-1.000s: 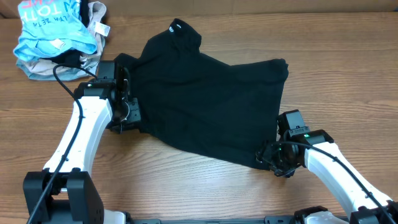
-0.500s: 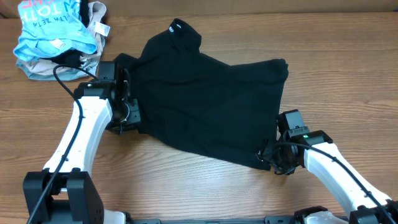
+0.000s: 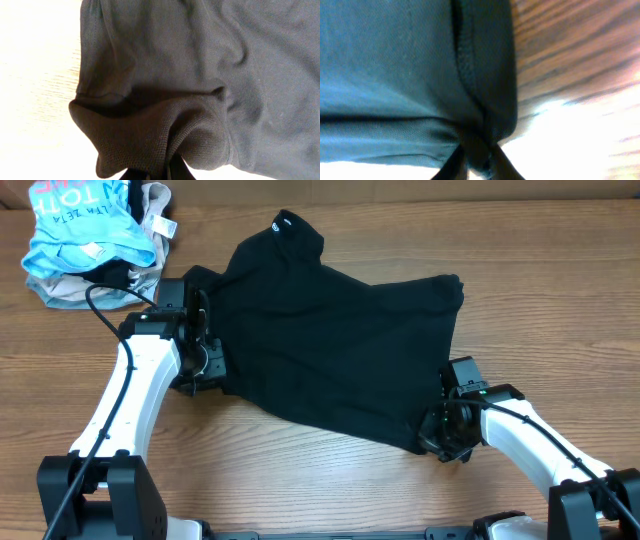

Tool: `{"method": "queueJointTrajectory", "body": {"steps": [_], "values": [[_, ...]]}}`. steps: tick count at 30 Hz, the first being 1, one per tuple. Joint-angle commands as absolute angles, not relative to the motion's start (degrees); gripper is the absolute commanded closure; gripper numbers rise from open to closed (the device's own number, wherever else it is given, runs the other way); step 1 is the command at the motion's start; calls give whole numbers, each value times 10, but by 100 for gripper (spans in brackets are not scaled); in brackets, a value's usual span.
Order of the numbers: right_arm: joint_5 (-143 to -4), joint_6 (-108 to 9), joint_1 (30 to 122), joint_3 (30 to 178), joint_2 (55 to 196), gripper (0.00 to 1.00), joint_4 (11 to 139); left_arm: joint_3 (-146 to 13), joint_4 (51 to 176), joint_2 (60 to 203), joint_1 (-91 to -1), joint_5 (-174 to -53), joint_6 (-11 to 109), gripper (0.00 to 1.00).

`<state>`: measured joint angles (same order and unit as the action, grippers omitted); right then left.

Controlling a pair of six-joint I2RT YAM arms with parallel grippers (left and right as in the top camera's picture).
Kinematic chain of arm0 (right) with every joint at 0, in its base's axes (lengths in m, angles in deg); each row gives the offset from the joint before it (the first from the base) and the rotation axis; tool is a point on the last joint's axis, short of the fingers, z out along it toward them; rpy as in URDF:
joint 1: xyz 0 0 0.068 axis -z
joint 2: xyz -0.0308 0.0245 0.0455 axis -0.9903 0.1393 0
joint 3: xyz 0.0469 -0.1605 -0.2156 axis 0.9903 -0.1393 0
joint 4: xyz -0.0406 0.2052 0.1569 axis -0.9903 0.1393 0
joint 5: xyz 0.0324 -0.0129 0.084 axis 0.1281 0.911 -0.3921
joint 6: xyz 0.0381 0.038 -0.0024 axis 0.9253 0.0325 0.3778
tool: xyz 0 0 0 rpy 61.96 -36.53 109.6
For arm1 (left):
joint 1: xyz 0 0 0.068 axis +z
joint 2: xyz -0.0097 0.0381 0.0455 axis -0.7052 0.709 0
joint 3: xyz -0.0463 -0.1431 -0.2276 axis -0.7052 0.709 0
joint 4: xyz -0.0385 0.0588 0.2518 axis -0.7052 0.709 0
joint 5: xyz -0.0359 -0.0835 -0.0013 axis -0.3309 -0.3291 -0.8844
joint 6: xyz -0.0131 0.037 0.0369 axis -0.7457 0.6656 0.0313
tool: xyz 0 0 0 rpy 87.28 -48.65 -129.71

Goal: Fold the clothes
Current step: 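Grasp the bottom hem corners with both grippers, then lift the hem with both grippers and fold it toward the collar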

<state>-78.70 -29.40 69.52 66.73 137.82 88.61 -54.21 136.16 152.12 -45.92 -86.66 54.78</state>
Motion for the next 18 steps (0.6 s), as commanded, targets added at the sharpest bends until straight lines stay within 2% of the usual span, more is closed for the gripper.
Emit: {"method": "queueJointTrajectory", "body": {"steps": [1,5,9,18], "values": [[-782,-292,696,672,1383,96,888,-558,1359,1521,-456,-857,563,96],[-783,-299,722,721,1368,96,918,-591,1383,1521,-453,-857,563,96],[-782,-361,770,822,1333,96,993,-696,1457,1521,-438,-856,578,96],[-782,-494,933,1195,1288,96,1209,-1058,1598,1521,-402,-854,604,96]]}}
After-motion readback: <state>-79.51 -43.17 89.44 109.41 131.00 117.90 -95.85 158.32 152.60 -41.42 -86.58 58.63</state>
